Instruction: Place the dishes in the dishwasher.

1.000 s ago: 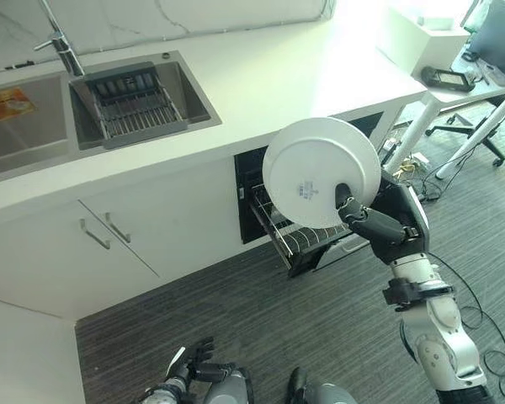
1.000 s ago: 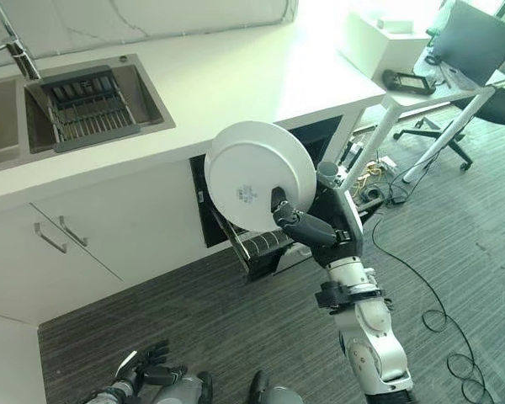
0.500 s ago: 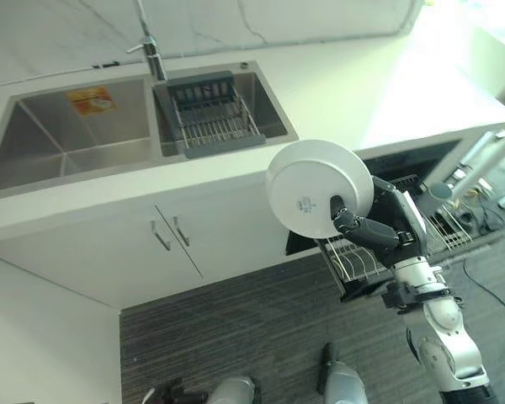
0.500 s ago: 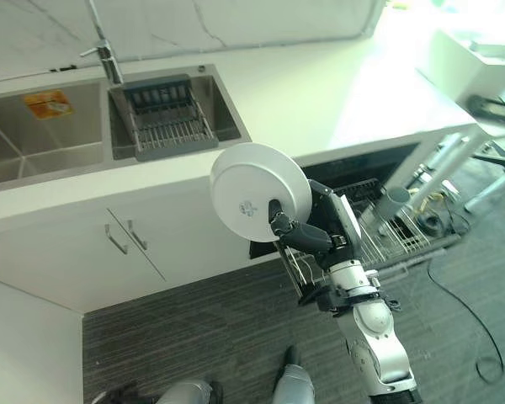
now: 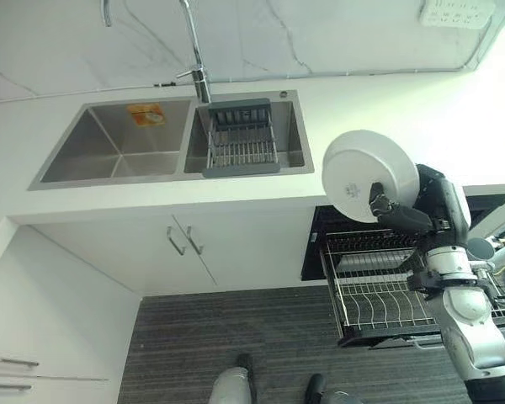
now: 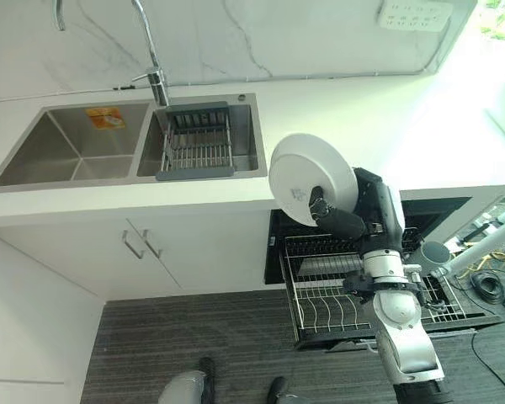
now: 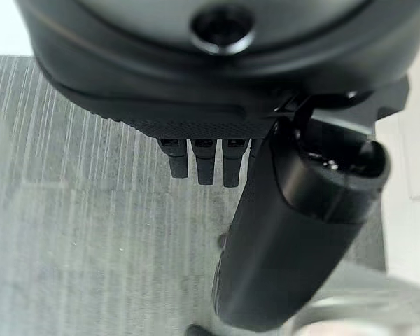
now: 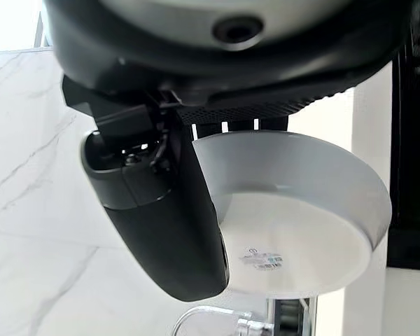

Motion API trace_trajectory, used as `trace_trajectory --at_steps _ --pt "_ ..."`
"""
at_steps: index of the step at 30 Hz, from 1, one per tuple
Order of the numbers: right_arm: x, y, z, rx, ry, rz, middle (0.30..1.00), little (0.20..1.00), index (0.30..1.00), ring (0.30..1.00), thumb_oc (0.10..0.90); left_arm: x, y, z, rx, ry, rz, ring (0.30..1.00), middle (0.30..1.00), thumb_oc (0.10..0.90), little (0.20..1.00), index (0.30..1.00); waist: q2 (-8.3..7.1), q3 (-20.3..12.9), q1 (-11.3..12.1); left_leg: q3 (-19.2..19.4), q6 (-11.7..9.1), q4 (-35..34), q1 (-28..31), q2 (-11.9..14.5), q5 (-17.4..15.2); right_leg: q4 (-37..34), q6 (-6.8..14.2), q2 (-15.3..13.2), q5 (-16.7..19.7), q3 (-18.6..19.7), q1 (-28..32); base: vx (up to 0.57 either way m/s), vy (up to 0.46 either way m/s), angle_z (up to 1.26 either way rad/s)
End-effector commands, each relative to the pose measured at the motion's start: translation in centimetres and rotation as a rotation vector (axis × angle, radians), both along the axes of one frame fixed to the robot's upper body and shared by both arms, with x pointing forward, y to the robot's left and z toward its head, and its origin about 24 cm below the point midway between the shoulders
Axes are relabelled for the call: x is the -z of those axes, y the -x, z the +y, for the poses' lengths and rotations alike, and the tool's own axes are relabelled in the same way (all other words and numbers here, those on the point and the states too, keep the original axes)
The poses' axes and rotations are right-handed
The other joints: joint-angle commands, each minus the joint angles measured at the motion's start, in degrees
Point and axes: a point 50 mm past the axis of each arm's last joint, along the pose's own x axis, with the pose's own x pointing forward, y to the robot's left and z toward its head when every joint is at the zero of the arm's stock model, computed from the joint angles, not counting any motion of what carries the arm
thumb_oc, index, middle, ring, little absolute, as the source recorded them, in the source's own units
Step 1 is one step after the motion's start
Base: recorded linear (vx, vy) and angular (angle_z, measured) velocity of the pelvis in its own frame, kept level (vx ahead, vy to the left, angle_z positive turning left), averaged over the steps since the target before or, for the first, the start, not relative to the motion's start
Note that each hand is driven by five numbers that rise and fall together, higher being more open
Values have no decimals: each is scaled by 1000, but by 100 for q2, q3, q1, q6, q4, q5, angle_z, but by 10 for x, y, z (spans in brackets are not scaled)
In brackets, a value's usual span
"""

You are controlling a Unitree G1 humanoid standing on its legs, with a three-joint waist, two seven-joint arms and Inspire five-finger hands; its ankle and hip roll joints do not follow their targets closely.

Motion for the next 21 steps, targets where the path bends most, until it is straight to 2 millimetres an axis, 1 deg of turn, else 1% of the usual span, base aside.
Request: trace_trajectory --at_steps 1,4,9,10,12,13,14,15,16,17,21 --pt "-61 12 2 11 -4 -375 300 300 300 300 400 -5 2 24 37 -106 18 900 900 800 900 900 -157 -272 -138 270 -48 -132 352 0 -319 227 610 -344 -634 -29 144 87 58 -24" --pt "-61 15 2 23 6 -378 300 300 300 300 400 -6 1 27 36 -117 16 900 900 800 900 900 -156 -266 -212 353 -26 -132 443 40 -374 227 619 -319 -629 8 195 71 60 -9" --pt "-57 21 -1 99 119 -377 300 300 300 300 400 -8 -3 31 10 -128 -16 900 900 800 900 900 -183 -237 -360 419 68 -132 596 1 -535 227 684 -298 -596 168 219 55 73 -17" --pt "-50 24 -7 153 173 -346 300 300 300 300 400 -8 -5 32 12 -131 -23 900 900 800 900 900 -217 -210 -455 489 114 -132 640 -1 -588 227 717 -296 -559 222 203 42 52 -20" --pt "-48 24 -8 168 196 -341 300 300 300 300 400 -9 -5 32 12 -132 -24 900 900 800 900 900 -222 -206 -467 500 122 -132 649 -1 -598 227 724 -296 -550 231 200 29 24 -13" --pt "-43 27 -16 247 311 -313 300 300 300 300 400 -9 -4 32 13 -133 -27 900 900 800 900 900 -247 -182 -558 575 160 -132 680 8 -646 227 743 -283 -537 297 172 28 14 -18" --pt "-42 27 -18 258 331 -300 300 300 300 300 400 -9 -4 32 11 -133 -27 900 900 800 900 900 -253 -177 -580 603 162 -132 683 16 -653 227 747 -284 -534 305 166 27 13 -27" --pt "-39 28 -27 308 375 -271 300 300 300 300 400 -9 -5 32 22 -135 -26 900 900 800 900 900 -268 -151 -631 677 174 -132 692 33 -672 227 766 -290 -515 322 143 0 -2 -18" --pt "-39 28 -30 328 393 -268 300 300 300 300 400 -9 -5 32 27 -138 -25 900 900 800 900 900 -275 -140 -645 695 177 -132 694 39 -677 227 773 -291 -507 328 132 -6 -12 -13" --pt "-38 28 -33 369 453 -264 300 300 300 300 400 -9 -6 32 35 -139 -23 900 900 800 900 900 -283 -118 -670 740 188 -132 702 52 -692 227 785 -291 -495 341 112 -8 -15 -5" --pt "-37 25 -40 417 505 -234 300 300 300 300 400 -9 -9 33 37 -140 -26 900 900 800 900 900 -283 -100 -697 781 223 -132 712 35 -733 227 800 -280 -492 401 82 2 -10 -15"
